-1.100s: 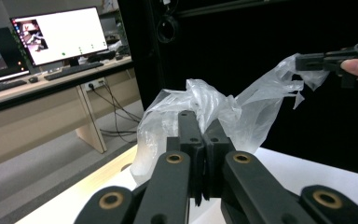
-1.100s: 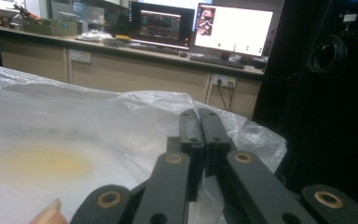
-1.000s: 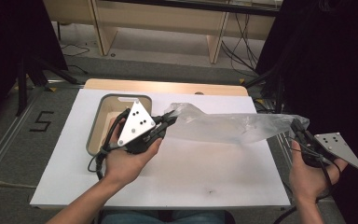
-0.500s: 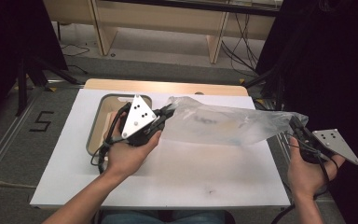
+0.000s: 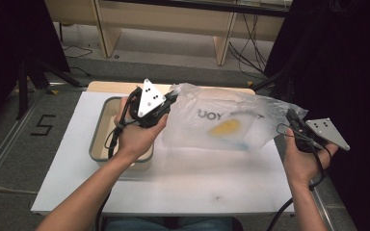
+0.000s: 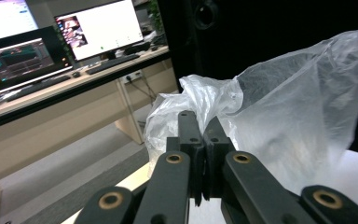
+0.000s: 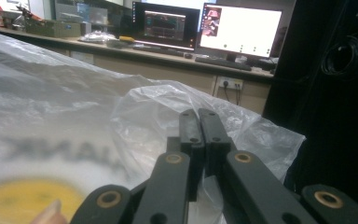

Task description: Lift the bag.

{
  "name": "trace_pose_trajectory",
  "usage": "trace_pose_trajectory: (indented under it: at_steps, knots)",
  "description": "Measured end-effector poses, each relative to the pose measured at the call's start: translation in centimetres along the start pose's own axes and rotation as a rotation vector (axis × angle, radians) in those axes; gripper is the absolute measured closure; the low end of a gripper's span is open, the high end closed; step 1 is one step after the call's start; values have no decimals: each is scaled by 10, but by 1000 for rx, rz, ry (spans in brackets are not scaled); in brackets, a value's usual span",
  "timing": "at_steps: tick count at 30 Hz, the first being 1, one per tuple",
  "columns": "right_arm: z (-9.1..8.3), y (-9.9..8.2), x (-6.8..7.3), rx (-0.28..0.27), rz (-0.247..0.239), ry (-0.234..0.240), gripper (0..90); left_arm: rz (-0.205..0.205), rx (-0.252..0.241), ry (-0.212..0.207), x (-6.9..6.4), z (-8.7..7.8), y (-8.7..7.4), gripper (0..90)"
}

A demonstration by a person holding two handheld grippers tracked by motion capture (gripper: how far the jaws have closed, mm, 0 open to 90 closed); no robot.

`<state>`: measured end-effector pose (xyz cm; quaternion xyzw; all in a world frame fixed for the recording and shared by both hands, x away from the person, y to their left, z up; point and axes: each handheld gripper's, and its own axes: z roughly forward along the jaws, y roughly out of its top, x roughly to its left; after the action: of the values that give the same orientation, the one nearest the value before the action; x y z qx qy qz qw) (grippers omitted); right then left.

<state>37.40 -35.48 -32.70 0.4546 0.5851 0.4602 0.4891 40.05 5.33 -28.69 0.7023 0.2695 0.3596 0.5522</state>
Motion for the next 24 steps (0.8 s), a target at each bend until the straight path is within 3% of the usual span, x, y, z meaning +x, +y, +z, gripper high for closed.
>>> trace_pose_trajectory:
  at_steps: [8,24]
  knots:
    - [27,-7,8,30,-7,5,897,22,49,42,12,30,-12,890]
    - [73,-32,20,137,-10,2,896,2,210,85,27,94,-47,887]
